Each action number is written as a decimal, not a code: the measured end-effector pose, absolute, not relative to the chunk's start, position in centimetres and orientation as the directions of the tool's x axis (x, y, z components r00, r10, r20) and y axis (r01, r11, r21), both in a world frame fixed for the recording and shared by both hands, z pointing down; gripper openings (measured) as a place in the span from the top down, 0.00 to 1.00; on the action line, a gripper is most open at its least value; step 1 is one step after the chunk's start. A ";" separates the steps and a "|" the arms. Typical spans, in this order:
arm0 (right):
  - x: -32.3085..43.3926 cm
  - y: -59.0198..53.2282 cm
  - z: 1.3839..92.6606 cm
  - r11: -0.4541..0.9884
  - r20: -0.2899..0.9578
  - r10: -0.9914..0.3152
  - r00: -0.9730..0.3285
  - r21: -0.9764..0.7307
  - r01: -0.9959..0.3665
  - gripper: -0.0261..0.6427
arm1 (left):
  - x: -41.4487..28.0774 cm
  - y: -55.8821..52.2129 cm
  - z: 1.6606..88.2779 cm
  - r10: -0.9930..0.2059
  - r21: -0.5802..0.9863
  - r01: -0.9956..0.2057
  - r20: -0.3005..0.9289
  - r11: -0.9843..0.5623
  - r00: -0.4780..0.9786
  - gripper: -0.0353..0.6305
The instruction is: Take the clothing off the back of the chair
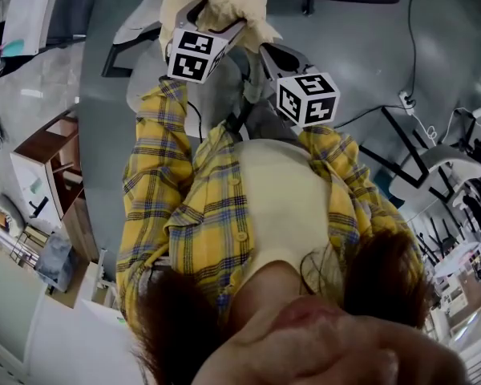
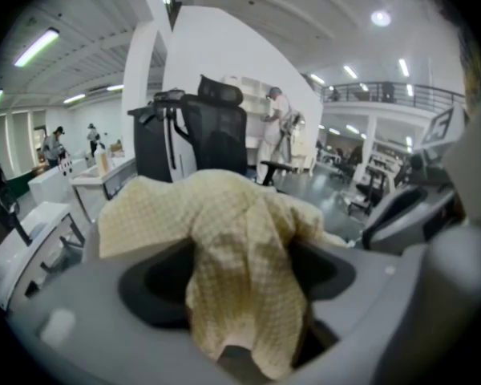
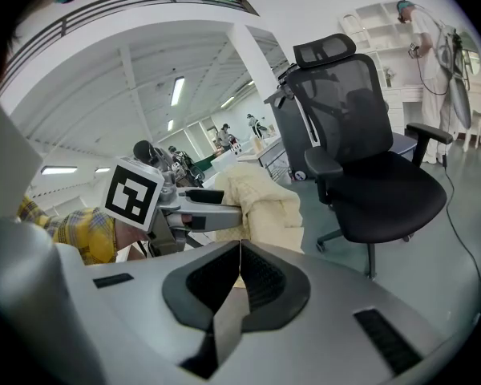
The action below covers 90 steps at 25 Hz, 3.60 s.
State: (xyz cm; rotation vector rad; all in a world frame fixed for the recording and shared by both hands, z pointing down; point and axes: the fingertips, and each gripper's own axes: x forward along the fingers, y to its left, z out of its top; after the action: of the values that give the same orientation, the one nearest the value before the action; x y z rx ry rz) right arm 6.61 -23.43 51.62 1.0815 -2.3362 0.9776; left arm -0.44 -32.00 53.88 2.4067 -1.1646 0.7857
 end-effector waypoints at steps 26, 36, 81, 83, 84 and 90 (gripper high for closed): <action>6.6 -21.6 50.3 0.463 0.578 -0.543 -0.610 -0.400 -0.791 0.94 | 0.7 -28.9 53.2 -0.638 0.051 -0.822 0.605 -0.567 0.477 0.86; 6.2 -19.7 48.9 0.462 0.557 -0.582 -0.593 -0.373 -0.805 0.94 | -0.3 -26.1 50.7 -0.659 0.073 -0.836 0.579 -0.545 0.480 0.87; 3.3 -12.3 43.4 0.497 0.472 -0.661 -0.583 -0.307 -0.812 0.94 | -11.8 -10.1 43.6 -0.804 0.077 -0.938 0.494 -0.339 0.332 0.87; 3.1 -12.1 43.3 0.501 0.472 -0.659 -0.586 -0.306 -0.810 0.94 | -12.3 -9.6 43.7 -0.806 0.087 -0.942 0.496 -0.323 0.322 0.87; 3.0 -12.0 43.2 0.503 0.472 -0.658 -0.587 -0.305 -0.809 0.94 | -12.5 -9.3 43.8 -0.807 0.090 -0.945 0.499 -0.316 0.317 0.87; 2.3 -11.7 43.1 0.528 0.474 -0.645 -0.599 -0.291 -0.798 0.94 | -13.2 -8.3 44.4 -0.805 0.111 -0.952 0.512 -0.284 0.300 0.87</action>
State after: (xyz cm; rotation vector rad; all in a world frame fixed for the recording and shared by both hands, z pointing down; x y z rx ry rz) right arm 2.35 -11.71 43.09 1.2013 -2.4625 0.7028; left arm -13.19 -8.26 44.43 2.1785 -1.5720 0.5079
